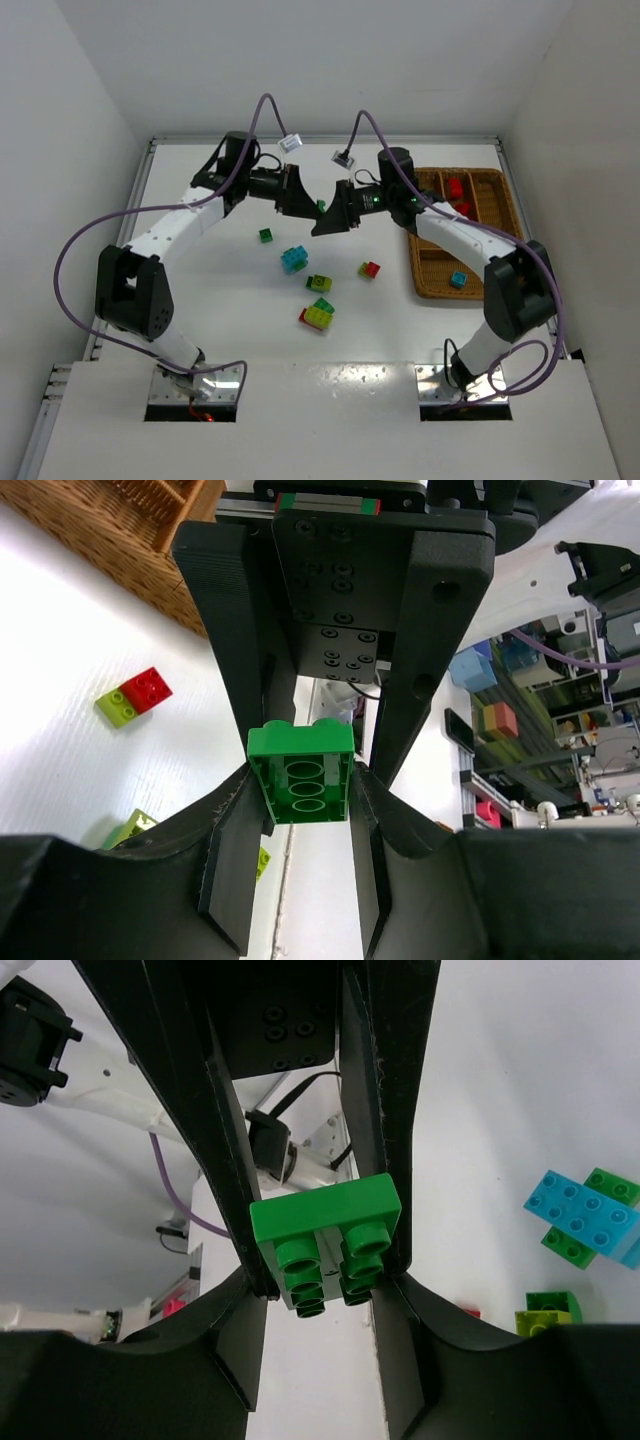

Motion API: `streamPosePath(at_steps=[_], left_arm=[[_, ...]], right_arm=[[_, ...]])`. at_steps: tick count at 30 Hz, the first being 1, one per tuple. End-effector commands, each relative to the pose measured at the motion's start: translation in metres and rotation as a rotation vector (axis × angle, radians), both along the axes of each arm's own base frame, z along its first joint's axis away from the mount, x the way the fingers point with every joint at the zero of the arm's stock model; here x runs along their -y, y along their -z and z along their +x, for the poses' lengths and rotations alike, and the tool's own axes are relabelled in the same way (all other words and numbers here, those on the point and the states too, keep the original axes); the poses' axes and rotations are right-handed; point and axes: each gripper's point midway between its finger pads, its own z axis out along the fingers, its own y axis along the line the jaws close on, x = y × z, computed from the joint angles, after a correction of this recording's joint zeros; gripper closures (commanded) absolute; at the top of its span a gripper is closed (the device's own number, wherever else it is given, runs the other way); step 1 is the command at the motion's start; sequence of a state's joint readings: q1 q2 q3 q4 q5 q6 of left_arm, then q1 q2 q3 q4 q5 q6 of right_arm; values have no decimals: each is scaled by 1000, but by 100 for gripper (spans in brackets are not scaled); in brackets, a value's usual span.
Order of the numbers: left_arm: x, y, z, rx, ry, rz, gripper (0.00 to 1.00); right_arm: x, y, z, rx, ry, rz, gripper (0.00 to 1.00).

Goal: Sort the legos into containers by color

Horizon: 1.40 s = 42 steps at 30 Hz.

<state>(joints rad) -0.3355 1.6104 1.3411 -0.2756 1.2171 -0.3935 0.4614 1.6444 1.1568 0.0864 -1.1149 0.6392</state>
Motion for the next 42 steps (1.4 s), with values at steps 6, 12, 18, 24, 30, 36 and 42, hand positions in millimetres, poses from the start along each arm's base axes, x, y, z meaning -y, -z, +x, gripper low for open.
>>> streamPosePath(at_steps=[6, 12, 18, 24, 30, 36, 42], left_arm=[[-8, -3, 17, 48, -70, 3, 56], [-16, -2, 25, 41, -105, 9, 23], [-20, 3, 40, 31, -183, 42, 12], [-62, 57, 87, -104, -566, 341, 12], [-120, 77, 100, -71, -884, 609, 12], [-149, 102, 91, -100, -992, 766, 12], [-157, 115, 86, -119, -1016, 808, 12]], right_arm=[[18, -2, -1, 24, 88, -32, 86], [57, 22, 12, -32, 254, -165, 88], [113, 40, 47, -92, 525, -310, 88], [280, 83, 97, -282, 1213, -638, 90], [405, 91, 108, -360, 1648, -777, 89], [471, 89, 129, -394, 1800, -851, 89], [492, 114, 147, -464, 1806, -916, 86]])
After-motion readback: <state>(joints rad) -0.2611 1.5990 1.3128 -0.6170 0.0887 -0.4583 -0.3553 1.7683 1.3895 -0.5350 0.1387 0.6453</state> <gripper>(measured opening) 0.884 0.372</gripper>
